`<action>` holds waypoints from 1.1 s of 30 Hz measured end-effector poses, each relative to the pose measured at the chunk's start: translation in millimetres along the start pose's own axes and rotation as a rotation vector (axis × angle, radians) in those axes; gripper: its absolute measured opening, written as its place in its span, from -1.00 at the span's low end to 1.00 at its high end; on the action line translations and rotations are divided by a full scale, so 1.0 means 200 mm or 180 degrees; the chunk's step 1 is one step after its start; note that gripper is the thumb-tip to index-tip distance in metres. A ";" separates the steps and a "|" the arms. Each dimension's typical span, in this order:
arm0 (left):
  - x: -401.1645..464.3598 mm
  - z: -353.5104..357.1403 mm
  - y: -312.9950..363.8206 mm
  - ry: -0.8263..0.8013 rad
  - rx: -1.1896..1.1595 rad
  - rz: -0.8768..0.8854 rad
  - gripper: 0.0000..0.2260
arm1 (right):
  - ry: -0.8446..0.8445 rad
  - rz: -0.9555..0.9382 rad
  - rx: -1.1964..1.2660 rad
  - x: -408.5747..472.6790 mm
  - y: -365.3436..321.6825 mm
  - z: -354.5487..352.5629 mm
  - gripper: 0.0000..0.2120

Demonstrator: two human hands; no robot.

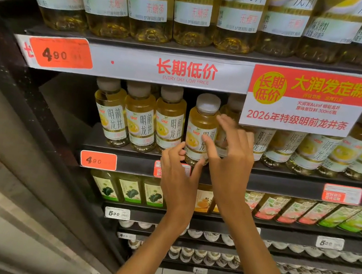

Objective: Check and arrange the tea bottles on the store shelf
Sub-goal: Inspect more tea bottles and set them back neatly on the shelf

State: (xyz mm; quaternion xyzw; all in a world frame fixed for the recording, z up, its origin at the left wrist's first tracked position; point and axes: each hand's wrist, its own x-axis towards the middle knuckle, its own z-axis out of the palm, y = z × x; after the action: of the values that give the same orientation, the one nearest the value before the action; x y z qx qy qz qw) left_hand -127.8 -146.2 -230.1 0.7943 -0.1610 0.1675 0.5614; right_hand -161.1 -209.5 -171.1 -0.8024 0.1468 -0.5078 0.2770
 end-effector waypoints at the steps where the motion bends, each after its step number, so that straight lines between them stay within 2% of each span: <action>1: 0.00 0.01 0.00 0.0032 0.0020 -0.0001 -0.55 | 0.0056 -0.0078 -0.0147 0.00 0.01 0.01 -0.64; 7: 0.03 0.01 -0.01 0.0021 0.0160 0.0106 -0.63 | 0.0255 -0.0399 -0.0492 0.02 0.03 0.05 -0.68; 13: 0.00 -0.05 -0.03 -0.0052 -0.0157 0.0069 -0.76 | 0.0051 -0.0336 -0.0486 0.03 0.04 0.07 -0.68; 19: 0.05 -0.17 -0.04 0.0467 -0.0334 -0.0036 -0.72 | -0.0114 -0.0728 0.0077 0.07 -0.08 0.09 -0.66; 21: 0.08 -0.19 -0.06 0.0437 -0.0306 -0.0052 -0.69 | -0.0262 -0.0976 -0.0204 0.11 -0.13 0.14 -0.64; 24: 0.10 -0.22 -0.09 0.0240 -0.0258 0.0030 -0.68 | -0.0378 -0.1245 -0.0846 0.16 -0.20 0.21 -0.75; 27: 0.11 -0.23 -0.11 0.0136 -0.0335 0.0025 -0.68 | -0.0638 -0.1235 -0.1107 0.17 -0.21 0.24 -0.84; 30: 0.12 -0.24 -0.12 0.0058 -0.0457 -0.0004 -0.67 | -0.0541 -0.1136 -0.1013 0.15 -0.21 0.24 -0.84; 33: 0.13 -0.25 -0.12 -0.0063 -0.0578 -0.0036 -0.62 | -0.0595 -0.0969 -0.0329 0.13 -0.21 0.22 -0.75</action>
State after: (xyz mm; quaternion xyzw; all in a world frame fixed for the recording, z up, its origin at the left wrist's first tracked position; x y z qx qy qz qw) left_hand -97.4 -92.3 -223.1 0.7426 -0.1766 0.1411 0.6304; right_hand -112.4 -177.5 -141.4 -0.8722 0.0232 -0.4589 0.1678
